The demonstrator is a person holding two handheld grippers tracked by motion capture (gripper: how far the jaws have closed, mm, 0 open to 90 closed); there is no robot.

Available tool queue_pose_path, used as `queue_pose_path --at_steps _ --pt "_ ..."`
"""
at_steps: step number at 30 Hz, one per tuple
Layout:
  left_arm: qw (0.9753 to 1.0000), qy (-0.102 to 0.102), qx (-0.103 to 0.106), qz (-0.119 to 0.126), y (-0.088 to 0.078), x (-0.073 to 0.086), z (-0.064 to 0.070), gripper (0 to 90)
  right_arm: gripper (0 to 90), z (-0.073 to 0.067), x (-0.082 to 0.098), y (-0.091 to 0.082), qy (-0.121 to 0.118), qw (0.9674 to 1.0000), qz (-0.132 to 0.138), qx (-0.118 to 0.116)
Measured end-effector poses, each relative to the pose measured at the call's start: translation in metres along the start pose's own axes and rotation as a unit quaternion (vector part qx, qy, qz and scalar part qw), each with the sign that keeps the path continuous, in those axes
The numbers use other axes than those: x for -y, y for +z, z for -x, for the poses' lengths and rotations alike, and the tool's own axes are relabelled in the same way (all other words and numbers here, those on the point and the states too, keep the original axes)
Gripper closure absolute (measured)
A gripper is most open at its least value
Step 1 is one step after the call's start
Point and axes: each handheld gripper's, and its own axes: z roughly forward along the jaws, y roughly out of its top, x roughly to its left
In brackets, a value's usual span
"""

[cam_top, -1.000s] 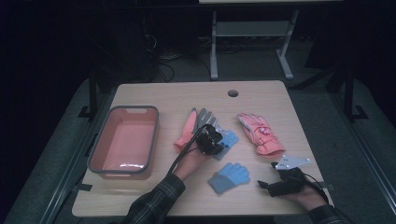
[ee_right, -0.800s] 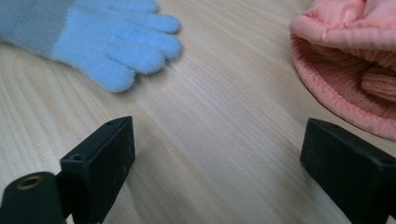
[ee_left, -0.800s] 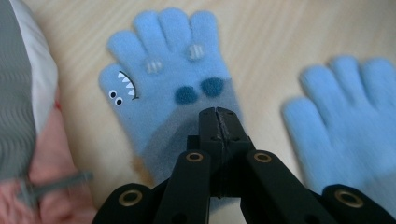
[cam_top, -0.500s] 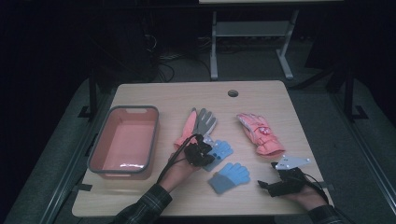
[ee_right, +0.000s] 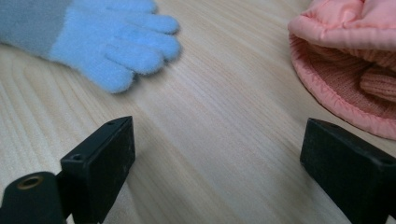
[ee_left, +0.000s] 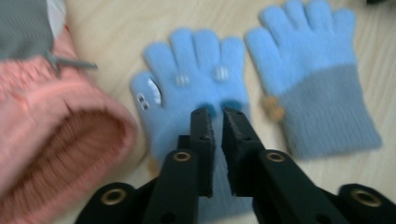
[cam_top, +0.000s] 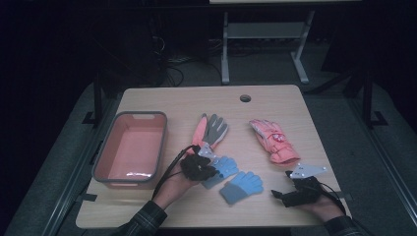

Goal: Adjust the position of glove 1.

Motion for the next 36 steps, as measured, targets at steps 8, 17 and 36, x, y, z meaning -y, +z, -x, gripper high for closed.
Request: queue_pose_path --at_steps 8,17,36 --pt "1.0 -0.004 0.0 -0.009 0.018 -0.004 -0.008 68.9 9.7 0.0 0.0 0.0 0.0 1.0 0.0 0.0" --pt "0.9997 -0.004 0.012 -0.019 0.022 0.0 -0.008 84.5 9.6 0.0 0.0 0.0 0.0 1.0 0.0 0.0" --pt "0.9978 -0.007 0.056 0.035 -0.005 -0.012 -0.002 87.5 9.7 0.0 0.0 0.001 -0.001 1.0 0.001 0.001"
